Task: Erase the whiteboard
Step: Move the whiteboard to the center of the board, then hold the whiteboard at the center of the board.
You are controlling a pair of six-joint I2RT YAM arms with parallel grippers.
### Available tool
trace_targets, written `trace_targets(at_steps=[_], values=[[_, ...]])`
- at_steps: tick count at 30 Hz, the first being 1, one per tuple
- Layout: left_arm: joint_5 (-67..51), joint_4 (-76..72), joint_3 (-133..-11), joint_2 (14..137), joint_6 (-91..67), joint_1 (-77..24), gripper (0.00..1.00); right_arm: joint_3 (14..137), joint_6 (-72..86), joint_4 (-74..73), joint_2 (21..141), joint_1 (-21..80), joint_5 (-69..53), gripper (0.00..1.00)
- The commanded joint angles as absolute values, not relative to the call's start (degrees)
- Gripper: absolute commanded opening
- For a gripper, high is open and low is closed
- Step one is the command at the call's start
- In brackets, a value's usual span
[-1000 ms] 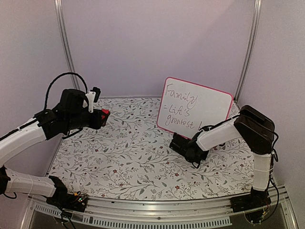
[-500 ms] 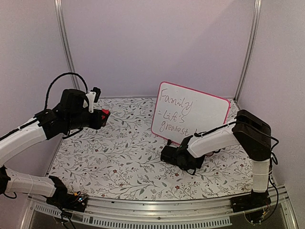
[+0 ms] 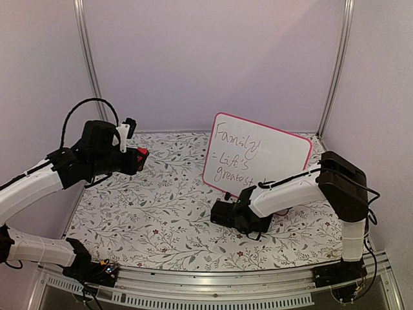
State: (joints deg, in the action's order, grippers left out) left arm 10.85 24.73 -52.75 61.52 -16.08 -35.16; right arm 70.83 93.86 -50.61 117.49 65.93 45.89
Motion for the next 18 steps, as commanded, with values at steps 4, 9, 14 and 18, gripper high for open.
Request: trace_targets(at_steps=[4, 9, 14, 18], values=[[10.28, 24.7, -54.65, 61.98, -15.69, -34.39, 0.2, 76.93, 76.57, -41.09, 108.93, 69.39, 42.21, 0.71], [7.6, 24.92, -56.5, 63.09, -15.13, -34.57, 0.2, 75.32, 51.77, -24.37, 97.93, 69.35, 37.02, 0.84], [4.64, 23.91, -60.83, 65.17, -13.37, -35.45, 0.21, 75.1, 34.71, -21.46, 86.47, 65.65, 31.28, 0.88], [1.1, 20.73, -63.26, 67.74, -11.17, -37.12, 0.22, 71.43, 26.24, -20.75, 74.95, 59.67, 25.84, 0.91]])
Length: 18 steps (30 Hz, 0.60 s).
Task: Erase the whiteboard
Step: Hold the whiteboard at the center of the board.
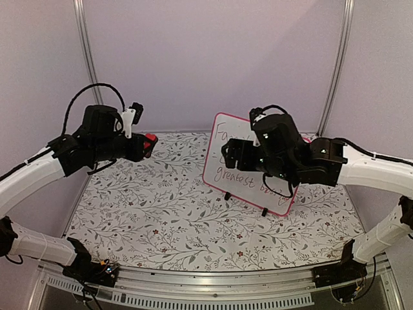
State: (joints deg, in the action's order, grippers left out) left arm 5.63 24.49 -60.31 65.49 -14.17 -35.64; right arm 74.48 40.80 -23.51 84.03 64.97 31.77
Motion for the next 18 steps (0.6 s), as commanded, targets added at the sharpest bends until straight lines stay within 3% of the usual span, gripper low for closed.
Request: trace_targets(at_steps=[1, 4, 12, 18], values=[[-0.09, 19.71, -63.66, 68.42, -10.64, -37.4, 0.22, 70.1, 24.31, -19.96, 71.45, 57.14, 22.91, 0.91], [-2.88, 16.71, -65.14, 71.0, -9.56, -38.2, 0.22, 66.68, 18.35, -19.29, 61.8, 51.12, 13.09, 0.91], [-6.81, 12.9, -74.44, 80.67, -5.48, -40.19, 0.22, 63.31, 13.26, -25.4, 55.13, 43.3, 19.37, 0.98], [-8.44, 12.84, -79.21, 86.84, -6.05, -41.77, 0.21, 56.75, 14.68, -22.67, 51.25, 25.44, 8.09, 0.99]])
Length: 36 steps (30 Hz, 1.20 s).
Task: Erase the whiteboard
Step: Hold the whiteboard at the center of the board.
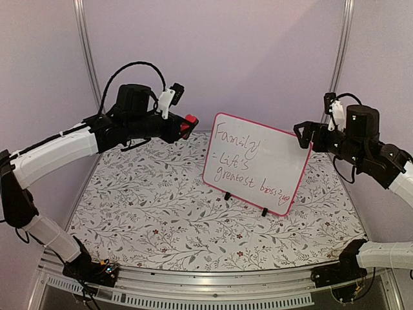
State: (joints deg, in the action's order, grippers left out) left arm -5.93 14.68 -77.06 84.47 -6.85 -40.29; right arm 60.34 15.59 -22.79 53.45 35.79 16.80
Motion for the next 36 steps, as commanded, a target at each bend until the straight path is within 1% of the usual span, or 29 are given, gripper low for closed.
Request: trace_targets(at_steps=[1, 4, 8, 11, 17, 21, 26, 30, 36], values=[[-8.82, 12.62, -78.87, 86.84, -6.35, -41.94, 0.21, 56.03, 14.41, -22.48, 51.18, 22.27, 5.07, 0.99], [-9.78, 11.59, -76.84, 86.1, -7.11, -42.37, 0.21, 54.03, 14.24, -21.7, 51.8, 15.8, -6.77, 0.99], [-9.44, 10.13, -73.8, 84.62, -6.99, -42.79, 0.21, 51.14, 11.74, -18.18, 52.42, 15.25, -16.34, 0.99], [-9.53, 10.28, -73.72, 85.04, -6.45, -42.89, 0.21, 49.55, 10.46, -16.26, 54.14, 15.25, -22.25, 0.98], [-10.29, 9.73, -72.91, 85.43, -6.06, -42.89, 0.21, 45.18, 11.33, -11.56, 56.78, 14.67, -22.81, 0.98], [-10.62, 9.3, -71.99, 85.66, -5.41, -42.81, 0.21, 42.22, 12.0, -5.88, 57.37, 14.54, -26.48, 0.95], [-11.08, 9.36, -72.0, 86.19, -5.48, -42.56, 0.21, 39.64, 14.25, 0.87, 57.87, 14.55, -31.35, 0.85], [-10.98, 9.45, -72.03, 86.47, -5.88, -42.33, 0.21, 36.82, 17.29, 2.54, 56.75, 14.53, -32.16, 0.77], [-12.58, 9.38, -72.67, 87.46, -6.87, -41.43, 0.2, 32.38, 23.29, 1.98, 50.82, 14.61, -30.99, 0.73]])
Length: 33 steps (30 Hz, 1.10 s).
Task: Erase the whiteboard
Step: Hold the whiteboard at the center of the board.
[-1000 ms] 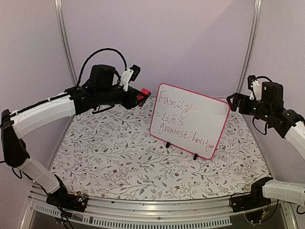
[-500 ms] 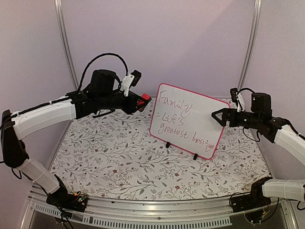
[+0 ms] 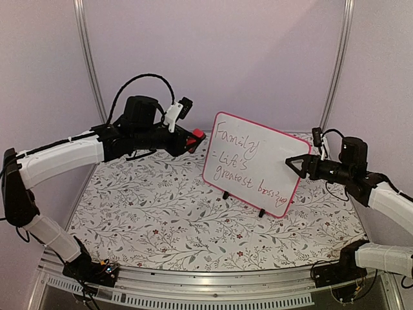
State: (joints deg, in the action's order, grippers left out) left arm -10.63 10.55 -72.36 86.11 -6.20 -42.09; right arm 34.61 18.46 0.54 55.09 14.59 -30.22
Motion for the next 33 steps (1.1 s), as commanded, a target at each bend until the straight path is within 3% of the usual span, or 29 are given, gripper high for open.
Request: trace_targets(at_steps=[1, 5, 8, 11, 18, 24, 33], values=[[-12.92, 9.3, -72.75, 87.59, -6.92, -41.28, 0.2, 32.05, 23.73, 1.47, 48.97, 14.68, -30.72, 0.72], [-14.15, 9.18, -73.39, 88.46, -7.13, -40.64, 0.2, 32.19, 24.13, -2.21, 44.92, 14.68, -30.19, 0.71], [-14.75, 9.56, -75.16, 89.8, -7.14, -40.29, 0.2, 35.08, 21.82, -5.77, 44.97, 14.75, -26.6, 0.76], [-15.32, 10.03, -77.46, 90.96, -7.15, -39.95, 0.2, 40.08, 18.06, -9.51, 49.09, 14.74, -25.43, 0.82], [-13.88, 10.08, -83.11, 94.11, -2.78, -39.75, 0.2, 47.94, 13.55, -12.81, 57.64, 14.56, -26.54, 0.84], [-14.06, 2.47, -81.41, 96.24, -1.29, -38.9, 0.2, 47.78, 11.53, -11.41, 58.23, 14.43, -29.07, 0.73], [-14.68, -3.63, -79.25, 98.97, -0.91, -37.75, 0.2, 44.68, 12.19, -8.48, 53.06, 14.44, -31.39, 0.5]])
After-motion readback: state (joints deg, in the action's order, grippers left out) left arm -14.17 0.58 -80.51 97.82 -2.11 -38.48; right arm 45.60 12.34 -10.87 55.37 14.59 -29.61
